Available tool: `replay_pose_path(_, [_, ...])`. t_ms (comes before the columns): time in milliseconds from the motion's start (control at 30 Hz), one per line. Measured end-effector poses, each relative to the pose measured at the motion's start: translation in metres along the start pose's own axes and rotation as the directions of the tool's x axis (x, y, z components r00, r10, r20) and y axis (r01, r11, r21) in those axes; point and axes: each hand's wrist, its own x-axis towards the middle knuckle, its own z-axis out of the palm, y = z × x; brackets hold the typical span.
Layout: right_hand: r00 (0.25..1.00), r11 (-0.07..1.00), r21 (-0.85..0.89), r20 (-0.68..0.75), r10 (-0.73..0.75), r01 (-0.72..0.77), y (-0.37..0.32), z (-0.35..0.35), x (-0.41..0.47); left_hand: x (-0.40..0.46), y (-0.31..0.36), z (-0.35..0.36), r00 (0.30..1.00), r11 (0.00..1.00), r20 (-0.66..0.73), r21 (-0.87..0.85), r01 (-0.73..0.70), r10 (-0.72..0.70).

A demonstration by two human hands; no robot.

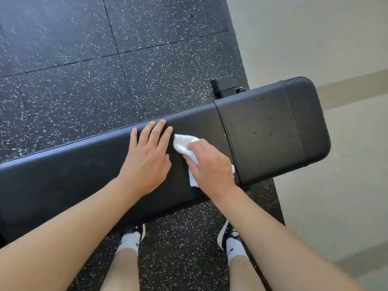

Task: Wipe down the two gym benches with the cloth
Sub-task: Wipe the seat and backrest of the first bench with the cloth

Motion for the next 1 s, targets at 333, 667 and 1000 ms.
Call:
replay_pose_path(333, [0.971,0.976,0.117,-0.132,0.198,-0.183,0.114,-0.044,-0.067,0.112,0.08,0.003,0.997,0.998,-0.057,-0.05,0.044,-0.047])
replay_pose_path(667, [0.929,0.975,0.039,-0.296,0.221,-0.22,0.096,-0.01,-0.001,0.131,0.075,0.02,0.98,0.996,-0.193,-0.086,0.024,-0.04])
replay_pose_path(1000, [0.926,0.981,0.096,-0.325,0.192,-0.169,0.085,-0.006,0.129,0.135,0.074,0.024,0.963,0.999,-0.268,-0.054,0.007,-0.021])
